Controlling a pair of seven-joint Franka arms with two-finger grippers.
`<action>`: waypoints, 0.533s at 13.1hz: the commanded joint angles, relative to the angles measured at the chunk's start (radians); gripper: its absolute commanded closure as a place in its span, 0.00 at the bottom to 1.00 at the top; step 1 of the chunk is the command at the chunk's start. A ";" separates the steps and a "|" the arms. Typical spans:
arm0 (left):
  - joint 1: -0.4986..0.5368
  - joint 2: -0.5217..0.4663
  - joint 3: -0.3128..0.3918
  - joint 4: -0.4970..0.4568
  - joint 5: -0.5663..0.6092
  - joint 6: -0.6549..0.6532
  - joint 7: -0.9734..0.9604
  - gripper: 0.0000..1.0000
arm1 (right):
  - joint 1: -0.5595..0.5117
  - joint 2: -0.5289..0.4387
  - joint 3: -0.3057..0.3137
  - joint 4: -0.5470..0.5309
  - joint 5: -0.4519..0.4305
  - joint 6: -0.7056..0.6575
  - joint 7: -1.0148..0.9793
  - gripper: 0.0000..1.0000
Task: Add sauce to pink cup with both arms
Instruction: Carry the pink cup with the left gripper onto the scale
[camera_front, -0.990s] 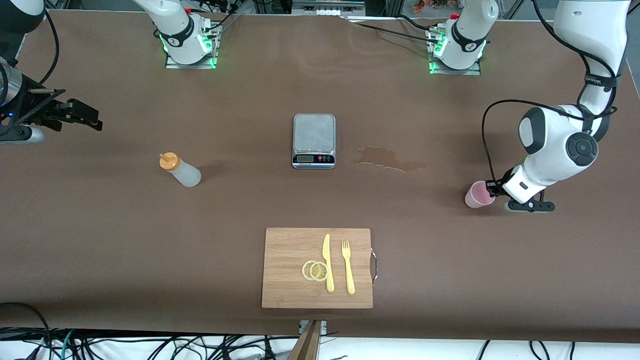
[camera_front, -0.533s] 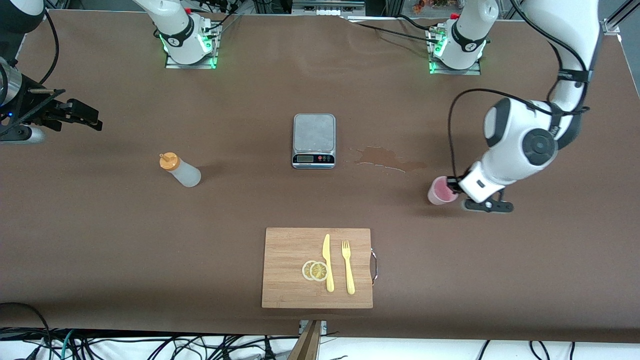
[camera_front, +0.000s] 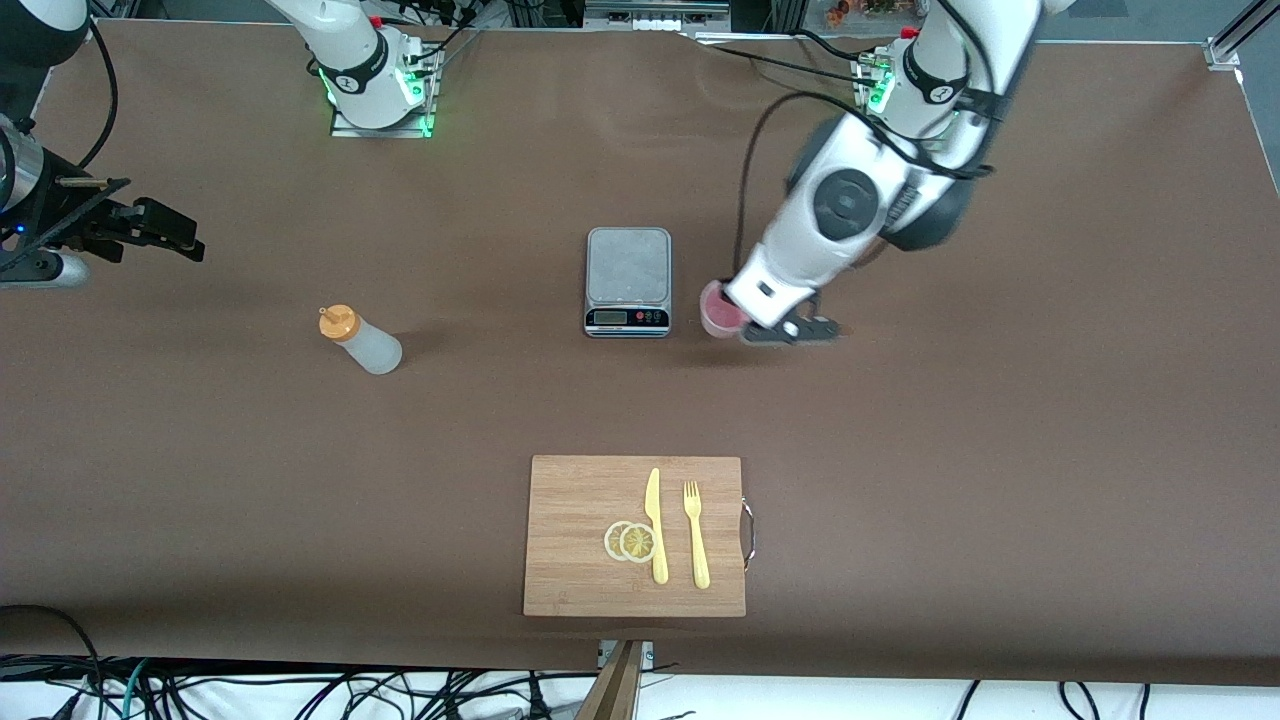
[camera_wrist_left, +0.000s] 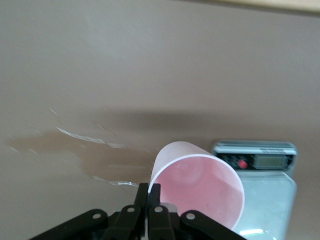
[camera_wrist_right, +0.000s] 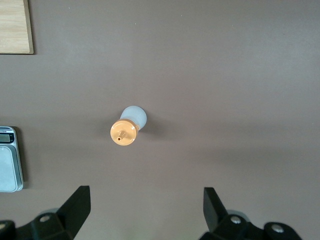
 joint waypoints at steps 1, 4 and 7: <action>-0.128 -0.015 0.022 0.001 -0.021 -0.007 -0.146 1.00 | -0.001 -0.003 0.002 0.012 -0.003 -0.010 -0.002 0.00; -0.223 -0.009 0.022 -0.002 -0.019 0.054 -0.262 1.00 | -0.001 -0.003 0.002 0.013 -0.003 -0.008 -0.002 0.00; -0.277 0.029 0.022 -0.009 -0.016 0.142 -0.320 1.00 | -0.001 -0.003 0.002 0.013 -0.003 -0.008 0.000 0.00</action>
